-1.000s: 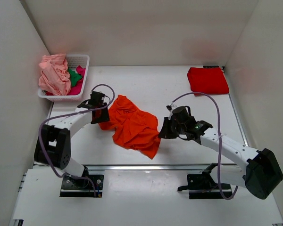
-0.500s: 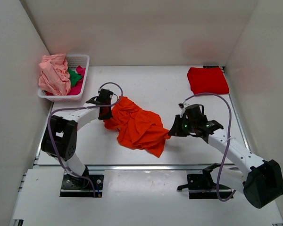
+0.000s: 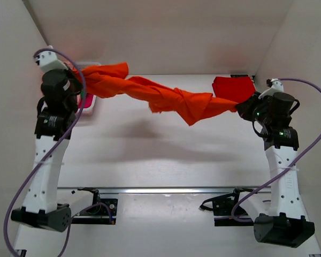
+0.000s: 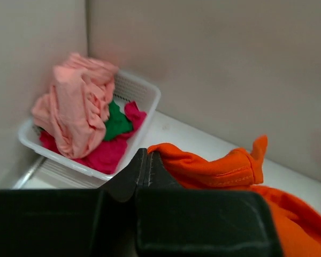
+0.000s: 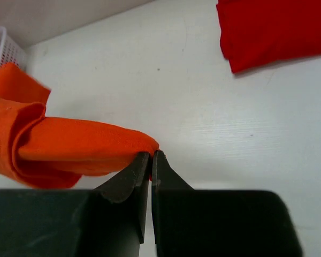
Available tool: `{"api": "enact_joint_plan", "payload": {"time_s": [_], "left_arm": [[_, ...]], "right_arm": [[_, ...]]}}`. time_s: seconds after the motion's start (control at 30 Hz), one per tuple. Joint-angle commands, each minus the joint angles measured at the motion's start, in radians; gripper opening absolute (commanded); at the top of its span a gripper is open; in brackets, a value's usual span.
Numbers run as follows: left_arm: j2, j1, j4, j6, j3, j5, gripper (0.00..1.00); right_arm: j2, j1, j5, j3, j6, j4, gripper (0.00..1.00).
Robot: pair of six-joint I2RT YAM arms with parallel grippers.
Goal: Fold and stack the t-shirts
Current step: Flatten out the tshirt
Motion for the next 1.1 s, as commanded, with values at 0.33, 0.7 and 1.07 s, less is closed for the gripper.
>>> {"api": "enact_joint_plan", "payload": {"time_s": [0.33,0.7,1.07], "left_arm": [[0.055,-0.042,-0.031,0.143,0.227,-0.076,0.00],[0.799,-0.087,-0.256,0.043,0.687,0.096,0.47],[0.432,-0.146,-0.200,0.023,-0.031,0.171,0.79]], "right_arm": [[-0.119,0.032,-0.022,-0.062,0.052,-0.029,0.00],[0.073,0.126,-0.124,-0.250,0.159,0.004,0.05],[0.113,0.127,-0.061,-0.357,0.130,0.056,0.23]]}}
